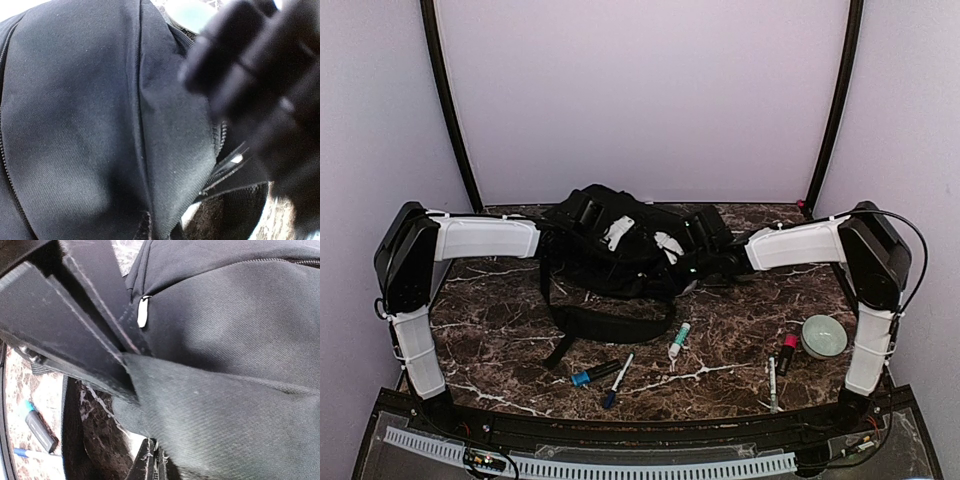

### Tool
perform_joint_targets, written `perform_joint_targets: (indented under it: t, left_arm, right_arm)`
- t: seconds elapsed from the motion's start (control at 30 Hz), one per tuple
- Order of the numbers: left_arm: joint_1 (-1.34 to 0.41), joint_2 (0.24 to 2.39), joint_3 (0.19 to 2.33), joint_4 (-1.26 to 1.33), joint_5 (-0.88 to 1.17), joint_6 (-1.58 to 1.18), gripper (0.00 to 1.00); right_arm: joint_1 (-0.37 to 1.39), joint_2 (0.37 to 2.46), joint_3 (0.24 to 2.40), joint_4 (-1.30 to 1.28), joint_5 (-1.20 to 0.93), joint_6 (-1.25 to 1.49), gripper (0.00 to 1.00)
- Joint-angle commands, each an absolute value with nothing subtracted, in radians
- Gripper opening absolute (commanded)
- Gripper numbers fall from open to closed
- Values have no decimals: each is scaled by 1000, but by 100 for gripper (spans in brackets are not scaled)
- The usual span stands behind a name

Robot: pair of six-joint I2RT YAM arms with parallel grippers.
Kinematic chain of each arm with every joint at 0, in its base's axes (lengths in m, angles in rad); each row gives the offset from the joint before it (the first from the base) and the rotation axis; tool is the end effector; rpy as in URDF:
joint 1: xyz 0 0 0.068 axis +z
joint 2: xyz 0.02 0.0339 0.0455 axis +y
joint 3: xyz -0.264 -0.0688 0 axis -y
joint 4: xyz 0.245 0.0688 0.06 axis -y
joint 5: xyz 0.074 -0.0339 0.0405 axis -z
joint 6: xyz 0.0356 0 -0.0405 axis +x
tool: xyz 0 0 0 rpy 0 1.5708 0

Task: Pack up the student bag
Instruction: Grab the largest pocket of the student bag, then zip the student bag into the largest pocket of the bag.

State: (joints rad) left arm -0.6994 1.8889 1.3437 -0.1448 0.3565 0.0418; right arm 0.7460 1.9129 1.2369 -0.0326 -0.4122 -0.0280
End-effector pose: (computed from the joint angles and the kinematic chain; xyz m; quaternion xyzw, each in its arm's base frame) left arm 0.3180 -0.2837 0.2202 0.3929 0.8024 -0.2873 0.3453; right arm 0.2974 0.2943 0.1863 -0.4148 0.7912 0.3178 0.3176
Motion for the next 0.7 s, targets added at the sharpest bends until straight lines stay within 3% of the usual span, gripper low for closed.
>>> perform_joint_targets:
  t: [0.0, 0.4, 0.43, 0.5, 0.53, 0.57, 0.67]
  left_arm:
    - [-709, 1884, 1377, -133, 390, 55, 0]
    - [-717, 1898, 1394, -192, 372, 91, 2]
    - [-721, 1898, 1397, -198, 371, 98, 9]
    - [-737, 1893, 1393, -207, 339, 120, 36]
    - [-751, 1889, 1385, -203, 300, 139, 40]
    - [-774, 1875, 1357, -179, 258, 172, 55]
    - [-869, 1833, 1231, -38, 44, 306, 66]
  right_arm:
    - [718, 1880, 1209, -31, -418, -47, 2]
    - [654, 1856, 1229, -205, -359, -173, 0]
    - [642, 1853, 1226, -218, -361, -183, 0]
    - [628, 1841, 1213, -231, -385, -191, 0]
    - [627, 1834, 1207, -227, -396, -194, 0]
    - [626, 1828, 1198, -220, -412, -192, 0]
    - [627, 1820, 1195, -204, -471, -179, 0]
